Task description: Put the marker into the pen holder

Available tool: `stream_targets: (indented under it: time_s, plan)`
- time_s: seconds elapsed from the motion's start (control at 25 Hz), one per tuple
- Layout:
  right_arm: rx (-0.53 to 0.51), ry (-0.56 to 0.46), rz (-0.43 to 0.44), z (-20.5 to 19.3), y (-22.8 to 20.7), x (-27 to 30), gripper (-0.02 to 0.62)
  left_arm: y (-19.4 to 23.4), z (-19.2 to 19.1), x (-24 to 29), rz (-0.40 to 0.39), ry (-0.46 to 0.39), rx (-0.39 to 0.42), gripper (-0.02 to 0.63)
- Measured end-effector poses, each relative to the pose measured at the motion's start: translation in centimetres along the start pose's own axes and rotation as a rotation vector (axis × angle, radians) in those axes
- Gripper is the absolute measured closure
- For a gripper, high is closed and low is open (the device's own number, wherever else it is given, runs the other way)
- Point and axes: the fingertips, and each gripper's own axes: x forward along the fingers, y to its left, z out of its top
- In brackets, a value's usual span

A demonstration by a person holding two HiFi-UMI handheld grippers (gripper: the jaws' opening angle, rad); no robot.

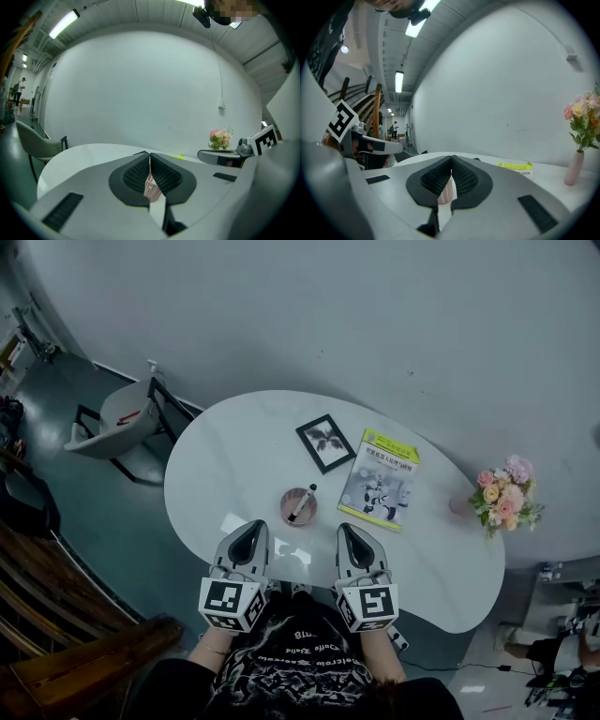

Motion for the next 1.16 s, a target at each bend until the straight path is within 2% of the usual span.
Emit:
stream_targets:
  time_s: [0.56, 0.76, 1.16]
  plan:
    - [-0.035, 0.029, -0.036, -0.5, -0.4, 0.1, 0.569, 0.0, -0.6, -0.3, -0.008, 0.008, 0.008, 0.580]
    - [-0.109, 0.018, -0.056, 0.0, -0.2, 0.0, 0.569, 0.2, -0.8, -0.7, -0.008, 0.011, 0.005, 0.580]
    - [-0.135, 0.031, -0.042, 0.2, 0.4, 0.7, 0.569, 0.3, -1.2, -0.6, -0.008, 0.024, 0.008, 0.580]
